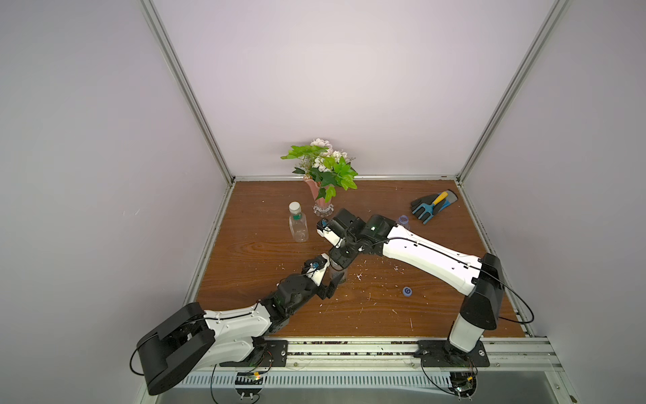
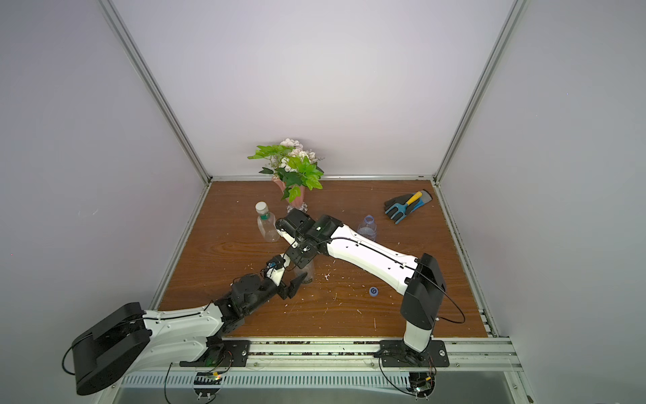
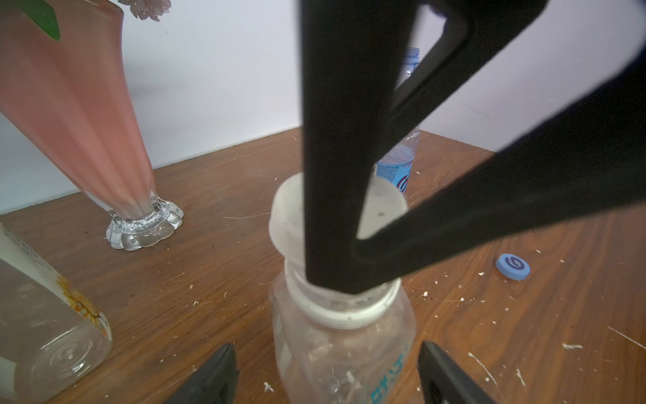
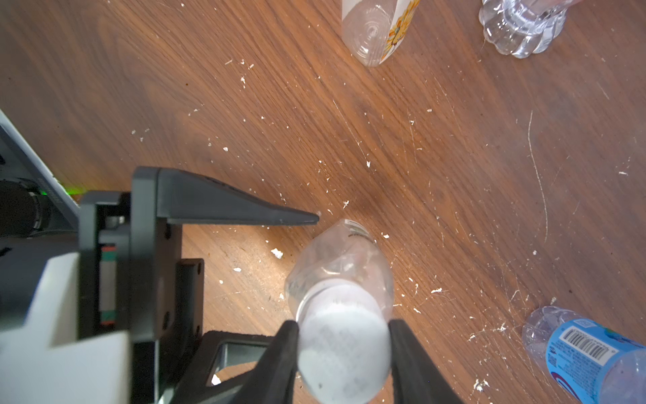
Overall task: Screw on the bottle caps
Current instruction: Screw the bottle cap onto the plastic bottle.
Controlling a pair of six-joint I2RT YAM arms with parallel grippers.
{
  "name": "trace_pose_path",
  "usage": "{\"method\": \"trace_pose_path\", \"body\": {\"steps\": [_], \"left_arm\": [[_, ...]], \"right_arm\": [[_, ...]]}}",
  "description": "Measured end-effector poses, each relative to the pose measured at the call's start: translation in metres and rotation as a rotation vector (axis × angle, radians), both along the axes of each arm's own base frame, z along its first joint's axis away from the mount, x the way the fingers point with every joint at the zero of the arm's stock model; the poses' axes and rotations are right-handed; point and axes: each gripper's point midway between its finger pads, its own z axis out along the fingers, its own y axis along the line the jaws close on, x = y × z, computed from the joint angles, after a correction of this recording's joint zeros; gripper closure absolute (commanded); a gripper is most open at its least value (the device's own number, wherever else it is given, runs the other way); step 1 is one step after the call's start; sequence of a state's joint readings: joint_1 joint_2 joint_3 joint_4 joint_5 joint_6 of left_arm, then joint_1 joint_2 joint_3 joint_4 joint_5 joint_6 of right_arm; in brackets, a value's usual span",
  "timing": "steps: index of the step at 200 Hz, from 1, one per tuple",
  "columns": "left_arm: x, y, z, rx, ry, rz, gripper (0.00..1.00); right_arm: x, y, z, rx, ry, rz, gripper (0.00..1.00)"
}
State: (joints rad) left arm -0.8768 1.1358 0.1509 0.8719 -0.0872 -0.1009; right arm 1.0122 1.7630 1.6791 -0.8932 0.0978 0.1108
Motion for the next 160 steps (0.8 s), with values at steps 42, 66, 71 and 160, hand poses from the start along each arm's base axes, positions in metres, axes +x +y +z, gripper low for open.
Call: {"method": "trace_pose_path", "body": {"steps": [42,66,71,160], "left_arm": [[0.001,-0.001,-0.002,0.001,0.000,0.003,0.25],[0.002,-0.001,-0.004,0.004,0.002,0.003,0.28],[0.002,-0.001,-0.004,0.005,0.003,0.004,0.29],[0.003,-0.003,-0.013,0.020,0.017,0.003,0.36]], "right_arm": [[0.002,-0.001,0.000,0.002,0.003,-0.006,0.56],[0.003,-0.002,-0.001,0.009,0.015,-0.009,0.56],[0.003,-0.002,-0.001,0.012,0.020,-0.009,0.56],[0.005,-0.002,-0.003,0.051,0.061,-0.022,0.56]]}}
